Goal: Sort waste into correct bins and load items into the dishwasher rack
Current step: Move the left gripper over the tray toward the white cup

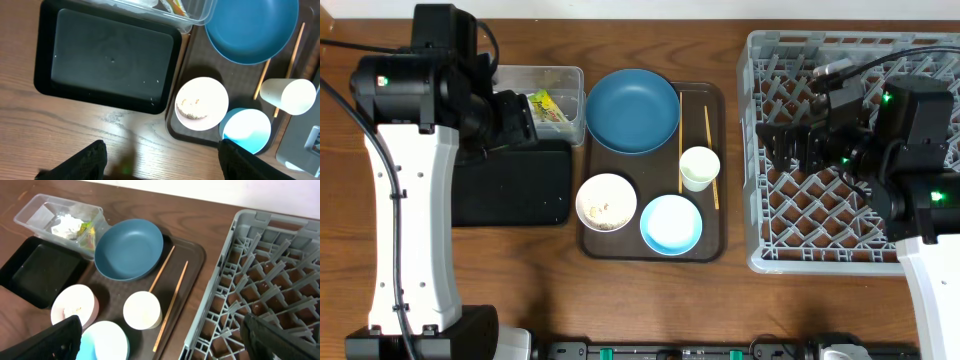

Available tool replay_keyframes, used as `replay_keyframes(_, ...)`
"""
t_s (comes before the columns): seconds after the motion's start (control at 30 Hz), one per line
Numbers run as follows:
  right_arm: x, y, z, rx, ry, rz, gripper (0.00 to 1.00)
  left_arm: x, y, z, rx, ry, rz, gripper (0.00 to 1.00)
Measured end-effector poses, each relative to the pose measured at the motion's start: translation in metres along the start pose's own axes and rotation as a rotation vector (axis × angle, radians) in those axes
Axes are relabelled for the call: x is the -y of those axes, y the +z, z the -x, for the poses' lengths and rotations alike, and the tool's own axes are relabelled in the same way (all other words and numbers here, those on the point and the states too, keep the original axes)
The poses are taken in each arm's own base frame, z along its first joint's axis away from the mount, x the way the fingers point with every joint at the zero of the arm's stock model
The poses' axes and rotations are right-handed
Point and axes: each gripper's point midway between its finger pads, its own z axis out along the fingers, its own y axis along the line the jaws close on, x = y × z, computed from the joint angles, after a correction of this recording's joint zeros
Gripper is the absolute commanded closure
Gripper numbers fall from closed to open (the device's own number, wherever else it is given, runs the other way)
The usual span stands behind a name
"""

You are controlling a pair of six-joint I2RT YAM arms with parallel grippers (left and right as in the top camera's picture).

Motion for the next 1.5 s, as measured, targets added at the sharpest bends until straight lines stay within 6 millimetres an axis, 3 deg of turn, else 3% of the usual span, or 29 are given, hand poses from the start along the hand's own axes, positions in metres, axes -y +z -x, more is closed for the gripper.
replay_keyframes(0.43,0.000,0.000,-0.002,-0.007,0.003,0.000,0.01,0.048,0.001,-0.024,-0.043,0.164,-0.052,0.27)
replay_keyframes(0.6,0.000,0.000,-0.002,-0.007,0.003,0.000,0.01,0.059,0.004,-0.025,-0.032,0.178,-0.066,0.27)
replay_keyframes(0.97,0.000,0.001,-0.004,-0.016,0.007,0.001,0.01,0.066,0.052,-0.029,-0.076,0.168,-0.055,0.27)
replay_keyframes(1.23,0.000,0.002,-0.006,-0.027,0.013,0.002,0.01,0.078,0.071,-0.020,-0.033,0.210,-0.079,0.26)
replay_keyframes(1.5,0.002,0.006,-0.009,-0.041,0.019,0.003,0.01,0.093,0.091,-0.030,-0.037,0.335,-0.094,0.26)
